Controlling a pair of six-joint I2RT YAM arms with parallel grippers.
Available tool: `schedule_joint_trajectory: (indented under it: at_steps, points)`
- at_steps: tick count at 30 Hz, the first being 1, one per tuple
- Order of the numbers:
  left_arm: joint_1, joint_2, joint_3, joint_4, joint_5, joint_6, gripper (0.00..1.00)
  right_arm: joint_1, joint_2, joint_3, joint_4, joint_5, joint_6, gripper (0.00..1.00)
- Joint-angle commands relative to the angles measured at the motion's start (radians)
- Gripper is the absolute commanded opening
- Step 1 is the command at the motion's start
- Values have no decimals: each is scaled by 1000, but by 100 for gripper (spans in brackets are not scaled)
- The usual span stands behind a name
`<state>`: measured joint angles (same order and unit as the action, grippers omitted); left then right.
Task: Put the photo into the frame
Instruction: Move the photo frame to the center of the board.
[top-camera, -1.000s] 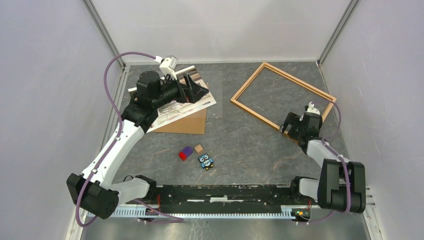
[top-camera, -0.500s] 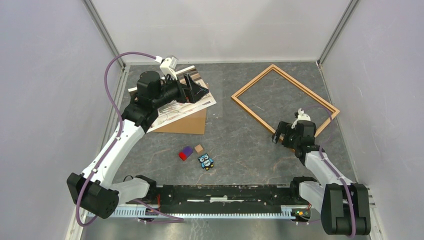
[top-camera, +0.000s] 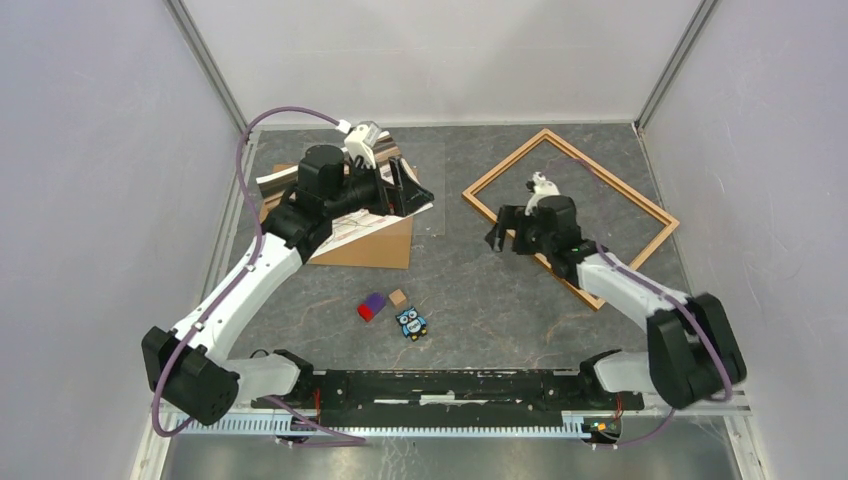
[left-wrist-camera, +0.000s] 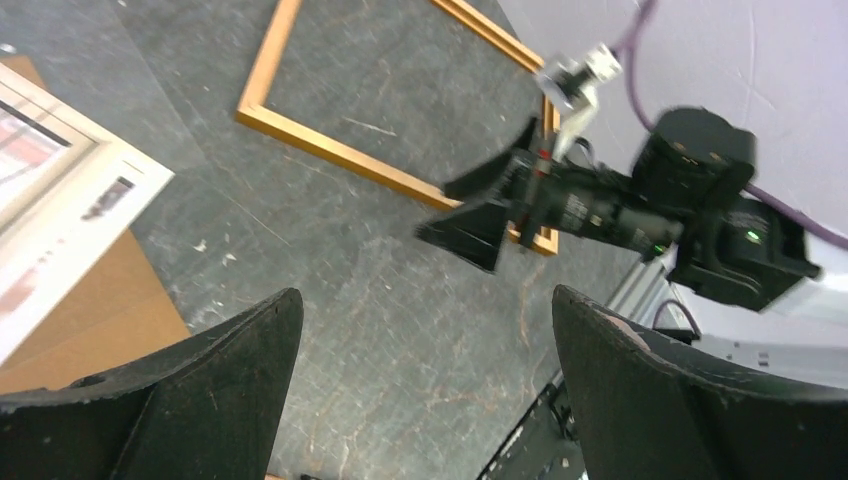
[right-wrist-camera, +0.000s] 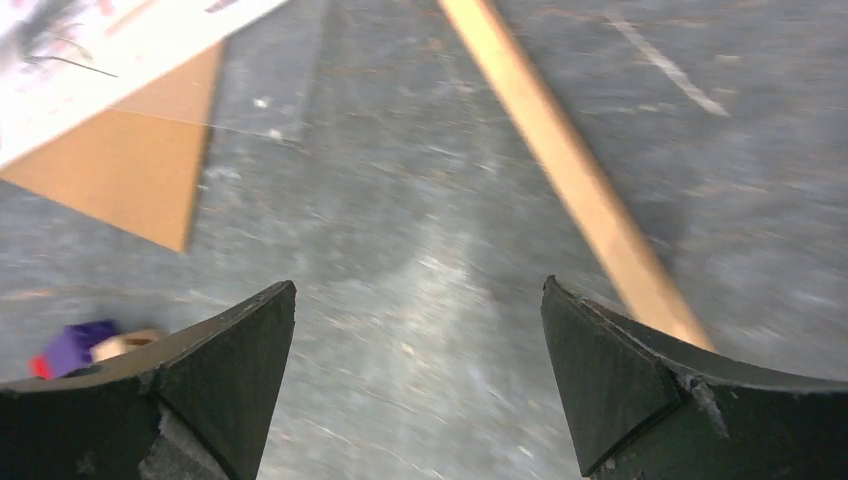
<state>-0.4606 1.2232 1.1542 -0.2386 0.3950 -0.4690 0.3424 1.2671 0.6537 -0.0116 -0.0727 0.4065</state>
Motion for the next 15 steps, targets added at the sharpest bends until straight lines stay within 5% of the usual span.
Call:
schedule_joint_trajectory:
  at_steps: [1, 15]
  points:
    - [-51, -22, 53, 2, 2, -6, 100, 45, 161, 66, 278, -126, 231, 98]
    - [-101, -40, 64, -56, -119, 91, 100, 60, 625, 313, 526, -238, 509, 94]
